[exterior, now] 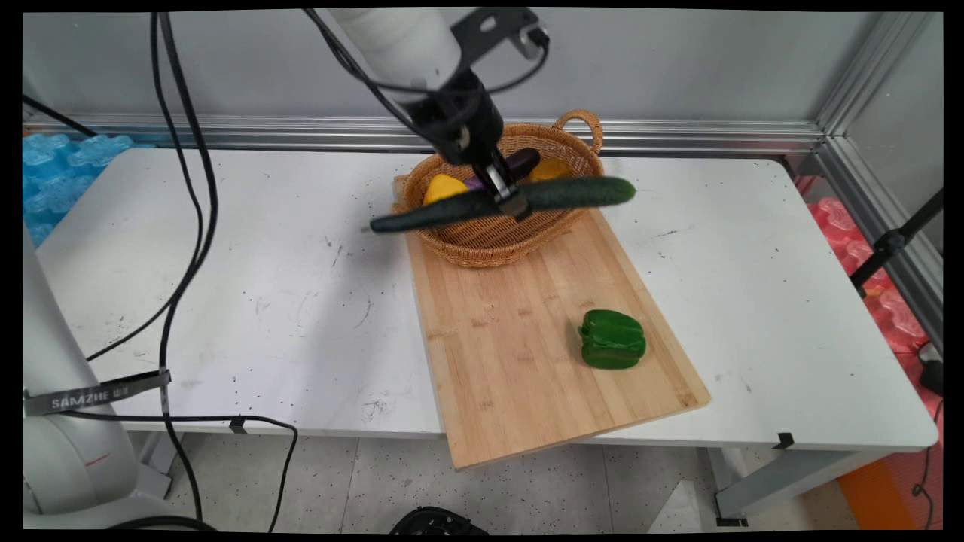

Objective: Place the picked object on the cutting board

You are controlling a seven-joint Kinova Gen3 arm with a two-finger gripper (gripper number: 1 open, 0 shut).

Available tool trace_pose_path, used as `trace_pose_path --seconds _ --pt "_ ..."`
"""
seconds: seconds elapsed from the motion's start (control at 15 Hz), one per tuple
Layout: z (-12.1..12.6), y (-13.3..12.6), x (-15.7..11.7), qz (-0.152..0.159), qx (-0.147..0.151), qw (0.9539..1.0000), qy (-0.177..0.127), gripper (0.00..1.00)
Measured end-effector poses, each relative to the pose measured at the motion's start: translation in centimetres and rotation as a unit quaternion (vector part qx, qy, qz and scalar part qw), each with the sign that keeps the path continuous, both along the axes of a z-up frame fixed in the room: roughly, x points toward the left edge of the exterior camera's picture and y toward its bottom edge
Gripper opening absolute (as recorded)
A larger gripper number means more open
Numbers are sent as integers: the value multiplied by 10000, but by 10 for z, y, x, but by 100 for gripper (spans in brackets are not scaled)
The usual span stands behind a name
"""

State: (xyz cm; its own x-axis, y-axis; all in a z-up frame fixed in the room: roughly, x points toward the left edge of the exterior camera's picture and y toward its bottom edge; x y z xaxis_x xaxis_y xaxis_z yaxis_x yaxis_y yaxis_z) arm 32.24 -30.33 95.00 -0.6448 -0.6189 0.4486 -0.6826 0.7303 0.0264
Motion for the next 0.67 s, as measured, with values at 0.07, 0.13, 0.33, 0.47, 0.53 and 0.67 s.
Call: trace_pose_path --seconds 0.07,0.13,0.33,0.47,0.53,0.67 --pt "-6 4 -5 33 24 10000 3 0" --pt "-11 6 -8 65 37 10000 2 0" --pt "-33 12 -20 162 68 9998 -35 0" --pt "-47 13 -26 212 90 9997 -72 0" --pt "-55 13 -29 241 103 9996 -94 0" --pt "-71 12 -35 282 131 9994 -142 0"
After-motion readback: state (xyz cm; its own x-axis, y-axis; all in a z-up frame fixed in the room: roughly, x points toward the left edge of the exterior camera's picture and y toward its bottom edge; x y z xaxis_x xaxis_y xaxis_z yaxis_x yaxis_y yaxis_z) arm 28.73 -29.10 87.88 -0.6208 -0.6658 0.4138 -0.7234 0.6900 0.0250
